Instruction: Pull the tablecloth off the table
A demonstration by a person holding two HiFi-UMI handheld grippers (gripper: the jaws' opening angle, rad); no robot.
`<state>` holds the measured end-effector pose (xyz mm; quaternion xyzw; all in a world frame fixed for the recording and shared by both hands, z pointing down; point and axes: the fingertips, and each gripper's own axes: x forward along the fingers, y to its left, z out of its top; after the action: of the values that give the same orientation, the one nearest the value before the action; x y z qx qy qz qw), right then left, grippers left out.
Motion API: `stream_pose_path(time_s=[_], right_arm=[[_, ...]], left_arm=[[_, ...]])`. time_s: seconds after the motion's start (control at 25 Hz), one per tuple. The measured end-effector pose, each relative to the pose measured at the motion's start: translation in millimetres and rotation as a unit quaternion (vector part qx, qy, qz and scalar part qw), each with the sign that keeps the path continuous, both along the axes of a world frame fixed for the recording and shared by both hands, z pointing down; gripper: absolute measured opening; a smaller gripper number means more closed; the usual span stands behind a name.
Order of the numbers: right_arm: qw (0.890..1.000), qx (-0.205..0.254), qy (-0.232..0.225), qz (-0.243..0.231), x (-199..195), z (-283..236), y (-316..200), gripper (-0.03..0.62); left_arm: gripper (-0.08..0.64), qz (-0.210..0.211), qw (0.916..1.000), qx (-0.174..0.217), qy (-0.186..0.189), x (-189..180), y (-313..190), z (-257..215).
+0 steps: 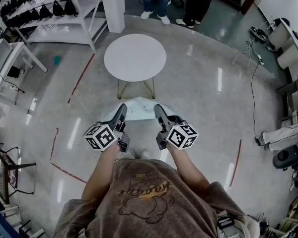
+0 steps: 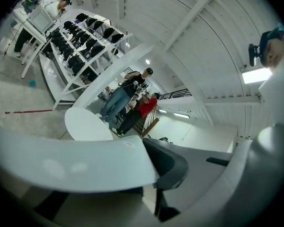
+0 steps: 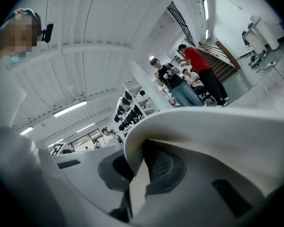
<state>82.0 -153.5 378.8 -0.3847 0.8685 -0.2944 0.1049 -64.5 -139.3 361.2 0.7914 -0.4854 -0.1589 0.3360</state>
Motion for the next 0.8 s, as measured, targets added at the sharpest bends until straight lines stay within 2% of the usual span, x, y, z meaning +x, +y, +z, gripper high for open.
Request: stream_pose_path(time_s=[0.28,0.8], right_arm=[[1.000,-0.009,0.000,0.001,-12.6,7.1,-4.7,0.011],[1.000,-0.016,-0.003,0.005,-11.1,16.0,-16.9,0.009]], left_arm=[[0.021,0.008,0.9999,-0.007,-0.003,-12.4,-7.7,9.9],[0.020,0.009,0.9998,-0.014,0.004,-11.5,-19.0,19.6]])
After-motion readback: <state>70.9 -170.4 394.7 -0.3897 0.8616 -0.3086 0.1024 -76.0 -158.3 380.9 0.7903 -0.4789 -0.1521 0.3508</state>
